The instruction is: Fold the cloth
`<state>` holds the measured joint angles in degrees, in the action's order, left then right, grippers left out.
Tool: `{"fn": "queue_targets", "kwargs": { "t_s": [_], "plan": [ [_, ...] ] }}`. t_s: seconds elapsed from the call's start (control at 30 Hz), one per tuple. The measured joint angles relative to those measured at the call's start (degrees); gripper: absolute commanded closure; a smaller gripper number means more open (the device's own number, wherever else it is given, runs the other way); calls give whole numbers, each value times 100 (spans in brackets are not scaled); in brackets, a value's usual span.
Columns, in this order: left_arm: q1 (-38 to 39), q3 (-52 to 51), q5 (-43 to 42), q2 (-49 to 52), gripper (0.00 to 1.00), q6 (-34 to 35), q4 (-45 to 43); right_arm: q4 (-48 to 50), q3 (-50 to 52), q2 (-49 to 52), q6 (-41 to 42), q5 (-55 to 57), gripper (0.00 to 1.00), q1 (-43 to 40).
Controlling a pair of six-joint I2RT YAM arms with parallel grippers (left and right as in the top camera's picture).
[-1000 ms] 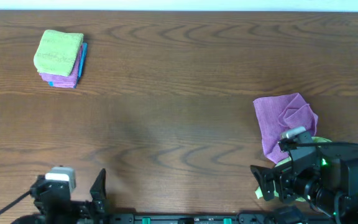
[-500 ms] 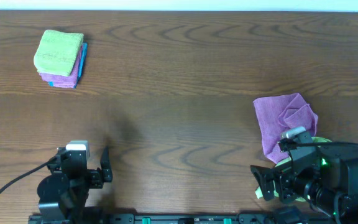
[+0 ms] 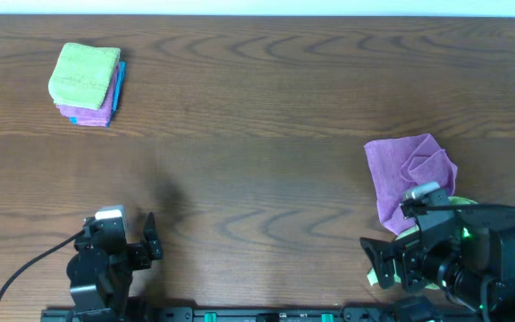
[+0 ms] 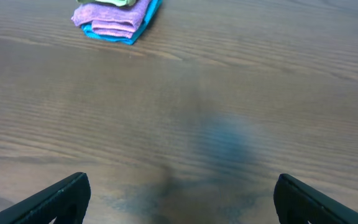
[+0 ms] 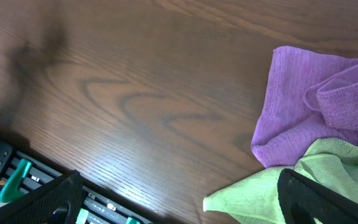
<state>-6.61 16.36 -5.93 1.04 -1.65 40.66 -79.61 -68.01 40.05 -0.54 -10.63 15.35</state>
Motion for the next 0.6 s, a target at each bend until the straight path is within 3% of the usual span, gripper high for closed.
{"fn": "queue_targets", "kwargs": {
  "t_s": [0.6],
  "plan": [
    [-4,-584,-160,-46,5,468,157,2,0,0,2,0,1,0]
  ]
}}
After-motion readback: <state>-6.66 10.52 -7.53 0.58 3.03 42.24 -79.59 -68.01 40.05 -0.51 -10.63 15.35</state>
